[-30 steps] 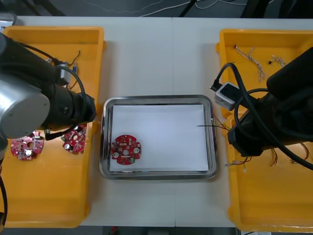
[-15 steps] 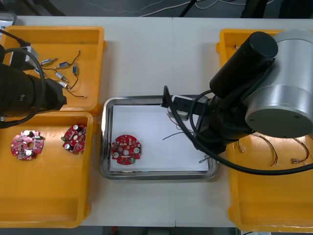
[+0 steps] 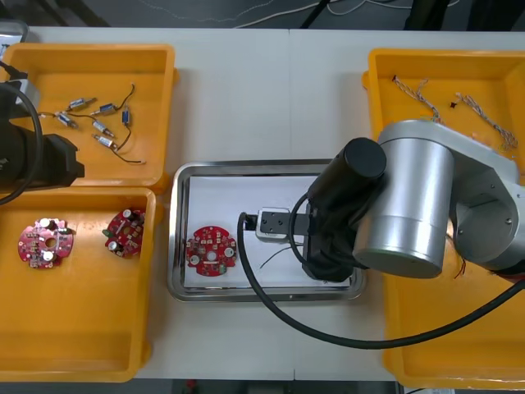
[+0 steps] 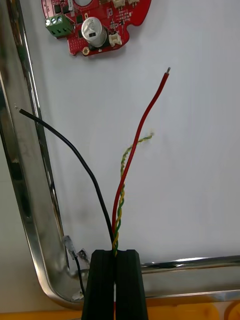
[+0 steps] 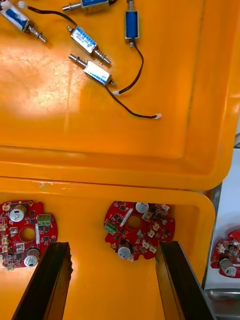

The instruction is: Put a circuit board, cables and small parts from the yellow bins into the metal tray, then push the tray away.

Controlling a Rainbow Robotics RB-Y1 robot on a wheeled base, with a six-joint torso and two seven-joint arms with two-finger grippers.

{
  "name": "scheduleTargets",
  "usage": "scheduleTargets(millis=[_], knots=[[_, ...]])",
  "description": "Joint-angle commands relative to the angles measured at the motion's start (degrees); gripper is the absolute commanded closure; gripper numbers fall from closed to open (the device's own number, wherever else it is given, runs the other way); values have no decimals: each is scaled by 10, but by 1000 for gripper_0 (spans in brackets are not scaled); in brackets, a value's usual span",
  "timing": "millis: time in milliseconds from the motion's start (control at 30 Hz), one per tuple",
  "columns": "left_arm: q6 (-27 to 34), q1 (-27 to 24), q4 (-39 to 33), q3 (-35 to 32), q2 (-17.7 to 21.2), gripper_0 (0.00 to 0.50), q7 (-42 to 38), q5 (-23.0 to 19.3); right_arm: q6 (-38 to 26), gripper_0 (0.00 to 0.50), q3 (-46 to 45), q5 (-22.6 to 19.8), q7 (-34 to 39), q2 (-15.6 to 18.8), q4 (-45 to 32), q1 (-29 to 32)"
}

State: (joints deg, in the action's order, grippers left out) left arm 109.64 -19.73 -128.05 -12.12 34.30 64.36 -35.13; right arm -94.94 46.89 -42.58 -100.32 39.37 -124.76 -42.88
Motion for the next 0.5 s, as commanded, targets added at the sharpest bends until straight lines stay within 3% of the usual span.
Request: scheduleTargets(millis=[33,500], knots=[[4,7,27,-24,24,0,111,-4,34,500,31,7,-28,11,10,-19],[2,-77,137,4,27,0,124,15,109,500,94,29,-39,57,36,-17]])
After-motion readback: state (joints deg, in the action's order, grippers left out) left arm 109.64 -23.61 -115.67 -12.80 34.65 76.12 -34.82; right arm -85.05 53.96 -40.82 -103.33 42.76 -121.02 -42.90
